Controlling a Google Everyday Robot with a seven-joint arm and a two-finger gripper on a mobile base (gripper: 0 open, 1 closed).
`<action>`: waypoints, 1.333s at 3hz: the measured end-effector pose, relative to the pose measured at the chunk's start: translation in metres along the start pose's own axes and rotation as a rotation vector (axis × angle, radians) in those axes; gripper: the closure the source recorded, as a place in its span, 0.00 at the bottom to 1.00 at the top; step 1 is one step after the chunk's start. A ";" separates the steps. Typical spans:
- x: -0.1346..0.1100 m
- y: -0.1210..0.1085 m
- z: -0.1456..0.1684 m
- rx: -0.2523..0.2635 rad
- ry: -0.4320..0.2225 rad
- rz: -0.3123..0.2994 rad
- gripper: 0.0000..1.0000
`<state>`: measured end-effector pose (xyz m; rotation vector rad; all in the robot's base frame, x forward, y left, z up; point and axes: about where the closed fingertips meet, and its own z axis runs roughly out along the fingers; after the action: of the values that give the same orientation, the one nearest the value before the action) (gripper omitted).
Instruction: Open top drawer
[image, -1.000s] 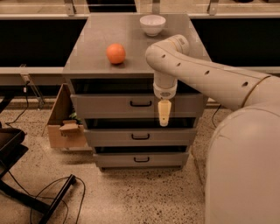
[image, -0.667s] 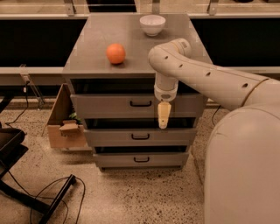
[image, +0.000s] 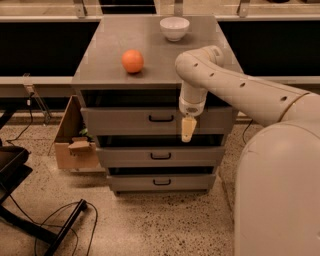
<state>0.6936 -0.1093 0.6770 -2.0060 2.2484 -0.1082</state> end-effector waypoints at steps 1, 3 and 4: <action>0.003 0.000 0.000 -0.011 -0.009 0.007 0.50; 0.003 -0.003 -0.004 -0.011 -0.009 0.007 0.73; 0.003 -0.003 -0.004 -0.011 -0.009 0.007 0.40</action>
Offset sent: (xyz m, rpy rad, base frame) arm -0.0182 -0.0186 0.0053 0.0292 0.0225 -0.0443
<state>0.6953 -0.1129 0.6808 -1.9993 2.2558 -0.0864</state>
